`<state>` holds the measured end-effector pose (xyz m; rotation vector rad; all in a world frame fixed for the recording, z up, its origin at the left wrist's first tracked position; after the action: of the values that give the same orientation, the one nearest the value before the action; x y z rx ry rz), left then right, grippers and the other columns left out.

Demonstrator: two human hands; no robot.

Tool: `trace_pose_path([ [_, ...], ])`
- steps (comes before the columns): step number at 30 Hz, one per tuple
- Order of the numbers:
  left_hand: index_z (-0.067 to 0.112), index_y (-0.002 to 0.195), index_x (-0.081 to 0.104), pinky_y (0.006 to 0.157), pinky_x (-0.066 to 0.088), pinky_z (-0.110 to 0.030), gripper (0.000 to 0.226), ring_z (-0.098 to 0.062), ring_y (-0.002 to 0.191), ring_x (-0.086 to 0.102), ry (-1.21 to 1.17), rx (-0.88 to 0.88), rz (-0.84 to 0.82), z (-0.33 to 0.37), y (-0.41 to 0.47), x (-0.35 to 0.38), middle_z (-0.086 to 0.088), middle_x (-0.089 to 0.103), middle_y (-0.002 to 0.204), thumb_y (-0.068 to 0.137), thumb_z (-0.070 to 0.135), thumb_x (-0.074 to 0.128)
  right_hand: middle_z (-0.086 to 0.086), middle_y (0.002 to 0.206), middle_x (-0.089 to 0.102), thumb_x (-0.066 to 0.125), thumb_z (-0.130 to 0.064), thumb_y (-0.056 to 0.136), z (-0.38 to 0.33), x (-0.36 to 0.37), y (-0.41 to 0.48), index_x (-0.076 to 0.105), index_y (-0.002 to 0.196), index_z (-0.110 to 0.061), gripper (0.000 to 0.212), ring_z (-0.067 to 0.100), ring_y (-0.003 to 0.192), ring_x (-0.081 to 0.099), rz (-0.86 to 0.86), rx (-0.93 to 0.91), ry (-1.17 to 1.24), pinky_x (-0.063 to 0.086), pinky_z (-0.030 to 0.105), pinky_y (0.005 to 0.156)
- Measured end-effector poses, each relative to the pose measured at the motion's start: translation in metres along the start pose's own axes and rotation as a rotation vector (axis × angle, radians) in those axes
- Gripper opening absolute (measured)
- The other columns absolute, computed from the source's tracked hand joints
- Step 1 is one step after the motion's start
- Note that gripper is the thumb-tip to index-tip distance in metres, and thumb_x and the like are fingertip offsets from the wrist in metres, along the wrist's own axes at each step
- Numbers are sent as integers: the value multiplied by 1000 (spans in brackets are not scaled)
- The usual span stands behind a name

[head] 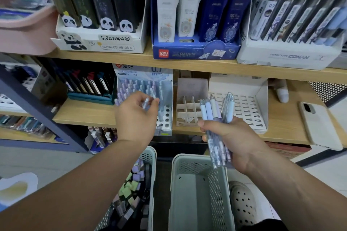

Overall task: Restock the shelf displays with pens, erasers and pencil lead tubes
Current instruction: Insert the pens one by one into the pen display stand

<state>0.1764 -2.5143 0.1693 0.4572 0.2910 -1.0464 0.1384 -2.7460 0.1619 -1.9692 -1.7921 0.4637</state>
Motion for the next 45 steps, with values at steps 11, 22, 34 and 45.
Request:
trace_pose_path([
  [11,17,77,65,53,34,-5,18,0,60,56,106,86,49,-1,-5,5,18,59,70,90,27,71,9,72,72,87,-17,74,-3,-1,-3,73,104,-8,34,17,60,69,-31,-7,-10,52,28,55],
  [22,18,68,53,47,27,-19,30,-4,49,45,255,86,-14,-12,-3,16,10,48,55,90,25,70,8,75,73,86,-17,74,-2,2,-4,73,104,-9,34,17,62,70,-37,-24,-15,51,28,57],
  [34,20,68,50,49,33,-24,32,-9,51,50,232,37,-96,-9,0,24,7,54,60,87,35,72,6,74,73,86,-16,75,-2,9,-1,71,107,-9,37,16,63,70,-49,-34,-11,52,29,58],
  [45,10,94,50,53,27,-32,24,-18,56,35,-821,-475,-587,-4,-34,5,-7,49,75,100,17,27,8,71,71,86,-14,75,1,17,-4,71,106,-7,35,17,60,68,-65,-48,0,51,28,55],
])
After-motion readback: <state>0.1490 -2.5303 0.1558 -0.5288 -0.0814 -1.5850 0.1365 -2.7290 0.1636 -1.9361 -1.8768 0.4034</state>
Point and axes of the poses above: each hand's wrist, its own y-axis towards the middle knuckle, its own x-axis out of the palm, z = x × y, the point moved 6 cm from there along y, towards the middle knuckle
